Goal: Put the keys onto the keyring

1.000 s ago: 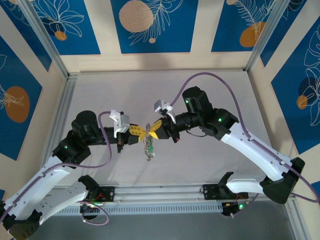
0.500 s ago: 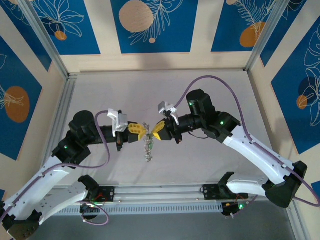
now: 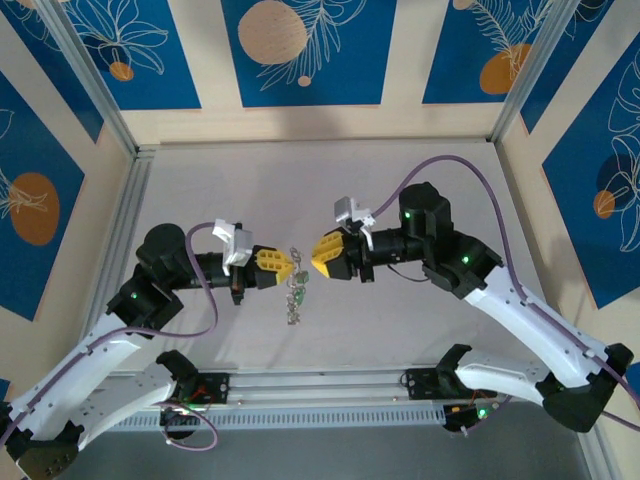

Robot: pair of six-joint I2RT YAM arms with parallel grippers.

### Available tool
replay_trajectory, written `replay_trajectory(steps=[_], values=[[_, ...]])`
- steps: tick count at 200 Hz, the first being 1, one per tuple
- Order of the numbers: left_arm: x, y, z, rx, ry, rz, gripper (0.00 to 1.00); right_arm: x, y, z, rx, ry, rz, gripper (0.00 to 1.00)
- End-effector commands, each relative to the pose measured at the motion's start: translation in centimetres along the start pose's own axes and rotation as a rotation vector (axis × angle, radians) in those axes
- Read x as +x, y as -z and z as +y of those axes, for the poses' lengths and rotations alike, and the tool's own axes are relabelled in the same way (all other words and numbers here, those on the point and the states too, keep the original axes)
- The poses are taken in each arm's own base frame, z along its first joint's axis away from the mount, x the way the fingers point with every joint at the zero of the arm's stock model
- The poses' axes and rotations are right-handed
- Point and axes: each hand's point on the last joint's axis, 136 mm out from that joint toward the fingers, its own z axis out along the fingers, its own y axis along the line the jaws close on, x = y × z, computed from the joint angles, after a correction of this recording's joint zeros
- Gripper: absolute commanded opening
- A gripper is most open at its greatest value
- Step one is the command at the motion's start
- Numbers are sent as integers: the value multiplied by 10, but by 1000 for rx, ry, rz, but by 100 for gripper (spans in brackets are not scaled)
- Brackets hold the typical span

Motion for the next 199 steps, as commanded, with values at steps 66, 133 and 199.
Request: replay_trajectory(steps=[66,133,199], values=[[-15,2,-11,47,-38,-46,0,-11,-8,31,-155,65,-18,18],[-16,2,-12,52,-33,-45,0,-14,-14,29,-159,64,-27,14],[-17,1,-12,58,-31,-45,0,-14,-20,30,-186,60,-17,14]])
